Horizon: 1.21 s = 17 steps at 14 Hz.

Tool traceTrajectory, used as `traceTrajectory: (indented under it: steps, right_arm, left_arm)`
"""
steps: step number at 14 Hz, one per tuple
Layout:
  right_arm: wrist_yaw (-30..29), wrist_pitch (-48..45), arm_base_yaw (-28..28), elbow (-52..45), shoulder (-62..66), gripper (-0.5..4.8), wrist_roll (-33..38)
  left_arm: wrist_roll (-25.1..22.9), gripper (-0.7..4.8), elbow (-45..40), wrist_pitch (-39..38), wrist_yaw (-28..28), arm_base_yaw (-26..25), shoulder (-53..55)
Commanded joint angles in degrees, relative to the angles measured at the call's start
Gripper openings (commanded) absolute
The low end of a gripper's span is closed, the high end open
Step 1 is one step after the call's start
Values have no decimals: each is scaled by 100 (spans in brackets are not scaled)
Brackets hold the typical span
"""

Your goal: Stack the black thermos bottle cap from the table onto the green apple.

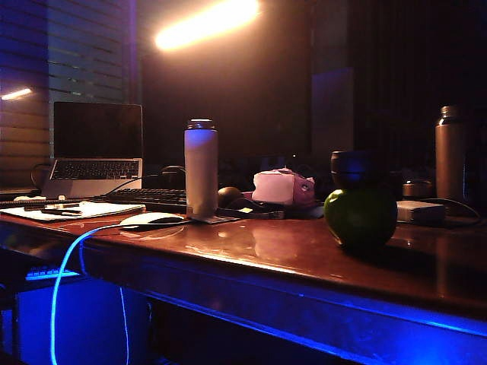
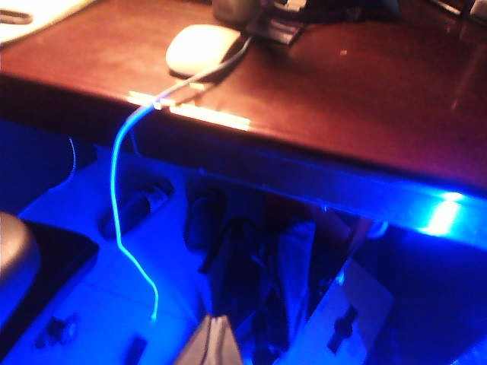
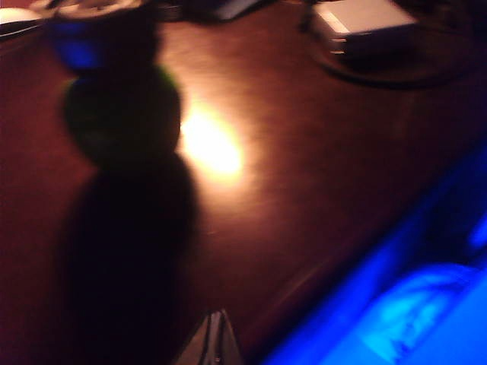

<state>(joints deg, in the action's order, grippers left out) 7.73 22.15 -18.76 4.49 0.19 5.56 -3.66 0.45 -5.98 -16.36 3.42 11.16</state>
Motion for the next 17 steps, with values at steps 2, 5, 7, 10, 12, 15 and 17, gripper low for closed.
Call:
traceTrajectory:
  steps: [2, 5, 7, 10, 12, 15, 17]
  right_arm:
    - [9, -11, 732, -42, -7, -5, 26]
    - [11, -11, 1447, -42, -7, -5, 26]
    - [11, -11, 1759, -42, -7, -5, 26]
    - [11, -11, 1862, -42, -7, -5, 26]
    - [11, -11, 1862, -42, -7, -5, 26]
    - [11, -13, 1862, -42, -7, -5, 26]
    - [11, -11, 1862, -42, -7, -5, 26]
  left_arm:
    - [-42, -2, -11, -17, 4, -13, -850]
    - [-42, -2, -11, 39, 4, -13, -1113]
    - [-42, -2, -11, 39, 4, -15, -1113]
    - [-42, -2, -11, 39, 4, -26, -1113]
    - [-42, -2, -9, 39, -44, -203, -1113]
    - [-42, -2, -11, 39, -33, -761, -1113]
    - [-42, -2, -11, 39, -37, -691, -1113]
